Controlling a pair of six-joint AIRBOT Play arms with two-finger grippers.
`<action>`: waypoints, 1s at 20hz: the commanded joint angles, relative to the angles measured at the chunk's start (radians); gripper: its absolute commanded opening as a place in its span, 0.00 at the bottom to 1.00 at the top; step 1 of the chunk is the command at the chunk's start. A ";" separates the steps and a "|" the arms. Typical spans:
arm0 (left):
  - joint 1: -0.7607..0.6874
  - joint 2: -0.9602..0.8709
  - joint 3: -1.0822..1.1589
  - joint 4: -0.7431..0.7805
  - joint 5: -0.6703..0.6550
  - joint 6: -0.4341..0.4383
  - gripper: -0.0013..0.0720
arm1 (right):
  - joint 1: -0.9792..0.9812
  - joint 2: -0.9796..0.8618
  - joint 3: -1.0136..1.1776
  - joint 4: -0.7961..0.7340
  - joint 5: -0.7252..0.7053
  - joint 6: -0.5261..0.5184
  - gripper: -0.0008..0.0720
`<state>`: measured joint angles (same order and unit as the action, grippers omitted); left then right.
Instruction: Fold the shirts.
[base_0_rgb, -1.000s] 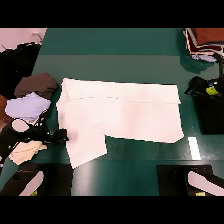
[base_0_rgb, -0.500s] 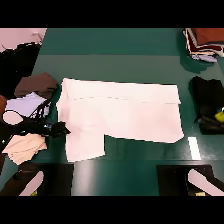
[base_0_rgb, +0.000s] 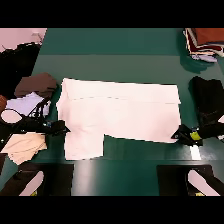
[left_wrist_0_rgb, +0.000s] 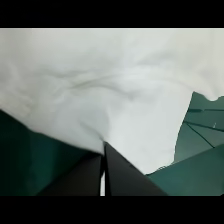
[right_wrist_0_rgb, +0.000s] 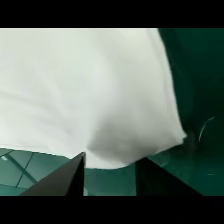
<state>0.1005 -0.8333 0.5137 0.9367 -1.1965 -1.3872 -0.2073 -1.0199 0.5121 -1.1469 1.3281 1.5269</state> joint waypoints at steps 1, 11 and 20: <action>0.001 0.001 0.007 0.011 -0.003 0.000 0.05 | 0.046 0.004 -0.032 0.018 -0.067 0.008 0.30; 0.001 0.264 0.103 0.154 -0.239 -0.129 0.05 | 0.085 0.366 -0.032 -0.088 0.199 0.021 0.04; 0.001 0.266 0.213 0.115 -0.019 -0.123 0.05 | 0.085 0.257 0.265 -0.083 0.136 0.072 0.03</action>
<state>0.1005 -0.5297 0.7021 1.0615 -1.3563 -1.5368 -0.1230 -0.6689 0.6754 -1.2304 1.5280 1.5951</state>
